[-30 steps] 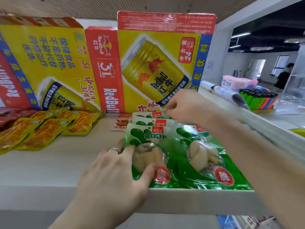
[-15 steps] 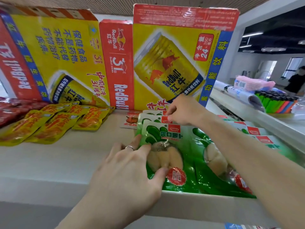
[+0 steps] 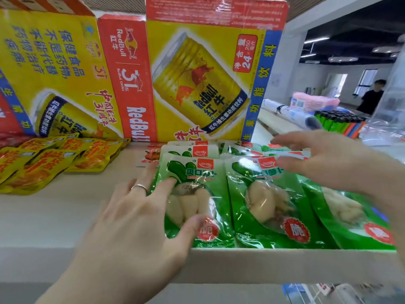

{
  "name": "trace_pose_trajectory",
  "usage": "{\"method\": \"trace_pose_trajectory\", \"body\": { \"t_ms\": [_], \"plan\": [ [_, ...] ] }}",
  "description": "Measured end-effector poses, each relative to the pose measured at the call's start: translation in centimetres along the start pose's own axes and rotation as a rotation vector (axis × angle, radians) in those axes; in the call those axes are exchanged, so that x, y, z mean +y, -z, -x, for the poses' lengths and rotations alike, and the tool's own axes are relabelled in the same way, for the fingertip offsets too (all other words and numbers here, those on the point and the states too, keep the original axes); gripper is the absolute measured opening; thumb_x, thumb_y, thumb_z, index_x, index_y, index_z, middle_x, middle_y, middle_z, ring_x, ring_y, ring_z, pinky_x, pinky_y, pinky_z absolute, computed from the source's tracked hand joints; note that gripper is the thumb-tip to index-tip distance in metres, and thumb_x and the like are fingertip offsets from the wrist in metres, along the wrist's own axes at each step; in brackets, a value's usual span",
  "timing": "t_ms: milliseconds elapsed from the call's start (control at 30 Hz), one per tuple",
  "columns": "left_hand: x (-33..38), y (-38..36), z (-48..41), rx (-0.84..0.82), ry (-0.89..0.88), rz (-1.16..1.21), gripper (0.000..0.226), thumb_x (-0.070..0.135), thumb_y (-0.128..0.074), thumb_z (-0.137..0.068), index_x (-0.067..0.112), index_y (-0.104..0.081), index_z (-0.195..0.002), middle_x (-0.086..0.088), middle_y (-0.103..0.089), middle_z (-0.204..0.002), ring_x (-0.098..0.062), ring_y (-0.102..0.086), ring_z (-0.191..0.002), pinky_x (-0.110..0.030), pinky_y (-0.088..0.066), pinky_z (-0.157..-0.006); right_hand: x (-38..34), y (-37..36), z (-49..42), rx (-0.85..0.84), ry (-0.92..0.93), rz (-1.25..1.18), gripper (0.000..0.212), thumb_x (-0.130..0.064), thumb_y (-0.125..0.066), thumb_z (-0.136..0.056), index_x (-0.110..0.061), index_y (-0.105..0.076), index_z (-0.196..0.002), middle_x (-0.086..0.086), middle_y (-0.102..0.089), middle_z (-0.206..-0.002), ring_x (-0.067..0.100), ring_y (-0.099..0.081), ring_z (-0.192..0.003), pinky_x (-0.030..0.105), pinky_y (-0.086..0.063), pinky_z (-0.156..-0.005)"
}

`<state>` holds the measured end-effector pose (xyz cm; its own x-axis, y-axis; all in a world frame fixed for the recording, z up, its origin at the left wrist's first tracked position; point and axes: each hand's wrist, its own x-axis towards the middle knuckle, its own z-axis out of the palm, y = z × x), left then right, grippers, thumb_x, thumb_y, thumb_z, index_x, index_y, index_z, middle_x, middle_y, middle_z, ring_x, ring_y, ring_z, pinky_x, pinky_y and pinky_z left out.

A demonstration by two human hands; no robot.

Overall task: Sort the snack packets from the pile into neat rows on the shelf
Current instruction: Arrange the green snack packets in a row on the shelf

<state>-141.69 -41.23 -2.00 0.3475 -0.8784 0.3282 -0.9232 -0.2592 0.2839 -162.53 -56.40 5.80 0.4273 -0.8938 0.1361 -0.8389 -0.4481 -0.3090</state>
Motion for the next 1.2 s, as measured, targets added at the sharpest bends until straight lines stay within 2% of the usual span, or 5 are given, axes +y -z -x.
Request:
{"method": "trace_pose_trajectory", "body": {
  "t_ms": [400,533,633,933,1200],
  "plan": [
    [7.3,-2.6,-2.4,-0.123,-0.559,-0.143,0.068,0.075,-0.017,-0.093,0.039,-0.057,-0.132,0.006,-0.056,-0.143,-0.025,-0.064,-0.118,-0.048,-0.054,-0.081,5.6,-2.9,5.8,-0.102,-0.106,0.162,0.059,-0.073,-0.028,-0.090,-0.061,-0.010,-0.144,-0.033,0.001,-0.156,-0.002,-0.005,-0.147,0.038,-0.016,-0.121],
    [8.7,-1.4,-4.8,-0.273,-0.586,-0.110,0.064,0.084,-0.011,-0.084,0.065,0.011,-0.141,0.032,0.028,-0.154,-0.012,0.022,-0.148,-0.041,0.006,-0.114,6.0,-2.4,4.6,-0.046,-0.103,0.151,0.062,-0.067,-0.024,-0.093,-0.055,0.002,-0.148,-0.025,0.014,-0.159,0.003,0.010,-0.148,0.042,-0.004,-0.122],
    [9.5,-1.8,-5.8,-0.423,-0.573,-0.153,0.064,0.083,-0.014,-0.080,0.072,0.023,-0.131,0.034,0.044,-0.143,-0.013,0.037,-0.142,-0.042,0.017,-0.113,5.9,-3.9,3.8,-0.180,-0.087,0.164,0.067,-0.075,-0.011,-0.086,-0.057,0.020,-0.143,-0.022,0.038,-0.150,0.010,0.034,-0.141,0.050,0.011,-0.120],
    [8.8,-1.9,-6.8,-0.561,-0.624,-0.072,0.060,0.077,-0.031,-0.087,0.076,0.009,-0.131,0.046,0.026,-0.146,-0.007,0.026,-0.146,-0.041,-0.005,-0.124,5.7,-4.8,3.7,-0.246,-0.070,0.139,0.076,-0.089,0.025,-0.040,-0.074,0.033,-0.114,-0.027,0.034,-0.152,0.003,0.032,-0.138,0.052,0.012,-0.117],
    [8.2,-0.3,-15.5,-0.324,-0.521,0.065,0.036,0.043,-0.046,-0.101,0.046,-0.046,-0.137,0.021,-0.047,-0.145,-0.007,-0.051,-0.125,-0.036,-0.043,-0.107,3.0,-1.4,2.3,-0.177,0.076,0.158,0.059,-0.067,-0.013,-0.093,-0.056,0.009,-0.147,-0.033,0.020,-0.153,-0.002,0.023,-0.143,0.047,0.011,-0.121]
  ]
}}
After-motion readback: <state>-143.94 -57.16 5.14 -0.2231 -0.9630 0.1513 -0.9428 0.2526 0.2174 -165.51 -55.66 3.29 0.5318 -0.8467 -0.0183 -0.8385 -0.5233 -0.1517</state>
